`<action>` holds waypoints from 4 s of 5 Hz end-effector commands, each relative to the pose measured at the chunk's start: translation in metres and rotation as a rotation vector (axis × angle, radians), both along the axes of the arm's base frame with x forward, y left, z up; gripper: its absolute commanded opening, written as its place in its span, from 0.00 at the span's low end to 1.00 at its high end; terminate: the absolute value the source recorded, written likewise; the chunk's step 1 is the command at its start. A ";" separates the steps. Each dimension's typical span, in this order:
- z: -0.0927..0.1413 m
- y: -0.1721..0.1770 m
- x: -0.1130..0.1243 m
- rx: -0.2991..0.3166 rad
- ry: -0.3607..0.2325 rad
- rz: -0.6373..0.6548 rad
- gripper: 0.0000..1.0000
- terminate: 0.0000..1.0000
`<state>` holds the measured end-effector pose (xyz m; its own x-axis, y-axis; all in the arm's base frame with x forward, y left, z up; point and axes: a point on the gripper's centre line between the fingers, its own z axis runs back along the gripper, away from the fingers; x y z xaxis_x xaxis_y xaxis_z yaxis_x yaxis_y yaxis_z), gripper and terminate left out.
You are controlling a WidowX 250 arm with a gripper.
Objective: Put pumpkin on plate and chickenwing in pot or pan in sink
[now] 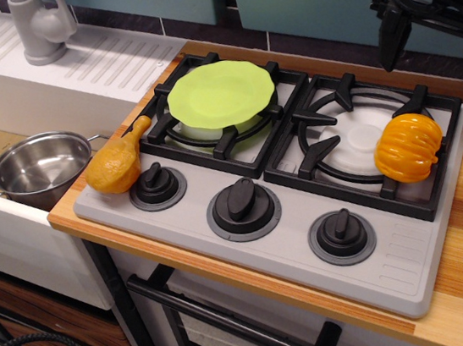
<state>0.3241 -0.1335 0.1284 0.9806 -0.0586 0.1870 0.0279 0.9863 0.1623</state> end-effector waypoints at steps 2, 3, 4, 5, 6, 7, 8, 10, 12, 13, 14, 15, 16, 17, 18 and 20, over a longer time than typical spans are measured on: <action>-0.011 -0.001 0.006 -0.022 -0.012 -0.001 1.00 0.00; -0.028 -0.003 0.013 -0.056 -0.041 -0.012 1.00 0.00; -0.040 -0.002 0.018 -0.067 -0.069 -0.030 1.00 0.00; -0.042 0.000 0.019 -0.065 -0.084 -0.036 1.00 0.00; -0.044 0.002 0.019 -0.057 -0.100 -0.040 1.00 0.00; -0.051 0.002 0.019 -0.045 -0.126 -0.042 1.00 0.00; -0.060 0.001 0.019 -0.054 -0.140 -0.035 1.00 0.00; -0.070 0.000 0.019 -0.077 -0.146 -0.035 1.00 0.00; -0.072 -0.004 0.019 -0.098 -0.121 -0.019 0.00 0.00; -0.064 -0.006 0.018 -0.105 -0.097 -0.010 0.00 0.00; -0.046 -0.006 0.015 -0.094 -0.056 0.002 0.00 0.00; -0.017 -0.004 0.011 -0.077 -0.014 0.009 0.00 0.00; 0.002 0.006 0.011 -0.035 0.002 0.008 0.00 0.00; 0.007 0.033 0.017 -0.015 0.003 -0.035 0.00 0.00; 0.007 0.057 0.023 -0.025 0.010 -0.072 0.00 0.00; 0.001 0.104 0.031 -0.033 0.004 -0.122 0.00 0.00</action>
